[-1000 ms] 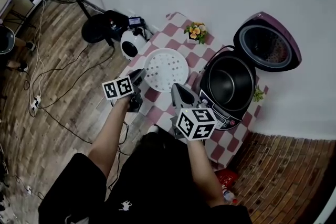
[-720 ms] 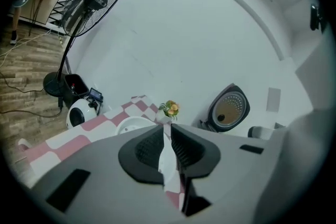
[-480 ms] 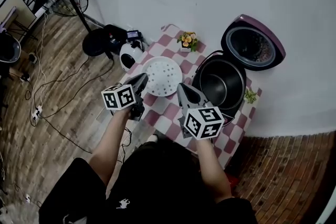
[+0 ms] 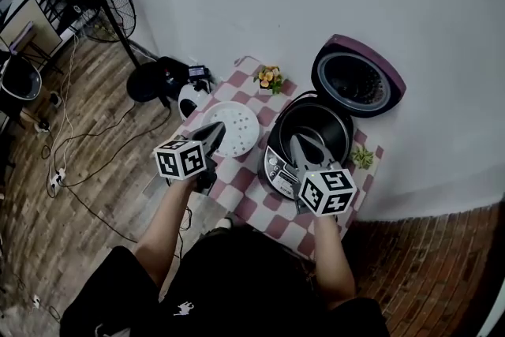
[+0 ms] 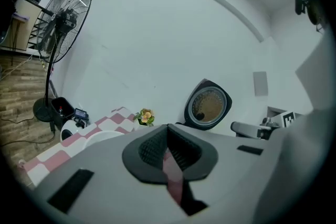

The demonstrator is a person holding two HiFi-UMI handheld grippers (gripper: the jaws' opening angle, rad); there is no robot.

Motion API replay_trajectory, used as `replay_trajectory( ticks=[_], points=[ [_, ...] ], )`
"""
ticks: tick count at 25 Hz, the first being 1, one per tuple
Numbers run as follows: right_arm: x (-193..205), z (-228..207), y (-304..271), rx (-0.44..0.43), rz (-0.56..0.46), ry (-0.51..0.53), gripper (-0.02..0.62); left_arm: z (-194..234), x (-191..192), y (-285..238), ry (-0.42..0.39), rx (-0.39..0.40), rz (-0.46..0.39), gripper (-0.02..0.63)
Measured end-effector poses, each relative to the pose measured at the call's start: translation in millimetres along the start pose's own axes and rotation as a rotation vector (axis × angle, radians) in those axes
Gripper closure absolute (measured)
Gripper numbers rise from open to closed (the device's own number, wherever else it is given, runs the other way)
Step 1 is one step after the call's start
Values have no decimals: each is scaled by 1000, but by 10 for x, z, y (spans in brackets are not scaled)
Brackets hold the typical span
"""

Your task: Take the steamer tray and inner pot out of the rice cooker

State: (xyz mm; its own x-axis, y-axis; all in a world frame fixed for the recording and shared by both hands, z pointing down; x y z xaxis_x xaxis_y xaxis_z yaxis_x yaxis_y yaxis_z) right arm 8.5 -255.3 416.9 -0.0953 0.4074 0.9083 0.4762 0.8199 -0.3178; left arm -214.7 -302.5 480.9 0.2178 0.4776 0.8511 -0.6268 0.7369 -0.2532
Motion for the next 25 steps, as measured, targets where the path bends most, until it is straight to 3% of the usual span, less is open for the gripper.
replay_trajectory(
  ticks=[9, 17, 25],
  points=[
    [-35, -739, 383, 58, 12, 13, 594, -635, -54, -382, -102, -7, 26, 603],
    [176, -1505, 590, 182, 79, -4, 593, -1032, 7, -786, -313, -48, 115, 597],
    [417, -2022, 547, 286, 151, -19, 586, -1157, 134, -1231, -511, -71, 263, 467]
  ],
)
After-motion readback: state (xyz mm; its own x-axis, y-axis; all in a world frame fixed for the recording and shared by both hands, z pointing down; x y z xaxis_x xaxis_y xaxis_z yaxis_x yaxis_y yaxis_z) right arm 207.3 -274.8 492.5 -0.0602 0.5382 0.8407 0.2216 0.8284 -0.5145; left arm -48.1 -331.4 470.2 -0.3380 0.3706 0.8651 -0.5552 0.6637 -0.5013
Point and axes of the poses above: the fingertips, and each gripper's own axes: y backward along the fingers, z to its left, x out of its underside, the point moved 4 cm from there along y, backward along the fingers, and after that the axes turned 7 degrees about -y, right-handed, at the moved point
